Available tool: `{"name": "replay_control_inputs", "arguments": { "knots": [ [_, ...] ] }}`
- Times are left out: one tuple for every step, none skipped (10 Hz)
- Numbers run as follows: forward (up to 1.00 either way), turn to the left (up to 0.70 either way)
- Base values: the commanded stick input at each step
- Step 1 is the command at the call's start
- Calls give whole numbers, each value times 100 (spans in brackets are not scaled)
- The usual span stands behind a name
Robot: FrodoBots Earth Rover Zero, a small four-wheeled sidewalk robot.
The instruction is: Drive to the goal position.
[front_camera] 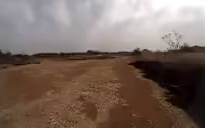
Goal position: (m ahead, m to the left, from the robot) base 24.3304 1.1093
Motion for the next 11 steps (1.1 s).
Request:
{"name": "replay_control_inputs", "arguments": {
  "knots": [
    [50,0],
    [50,0],
    [50,0],
    [50,0],
    [50,0],
    [50,0],
    [50,0],
    [50,0],
    [50,0],
    [50,0],
    [50,0]
  ]
}}
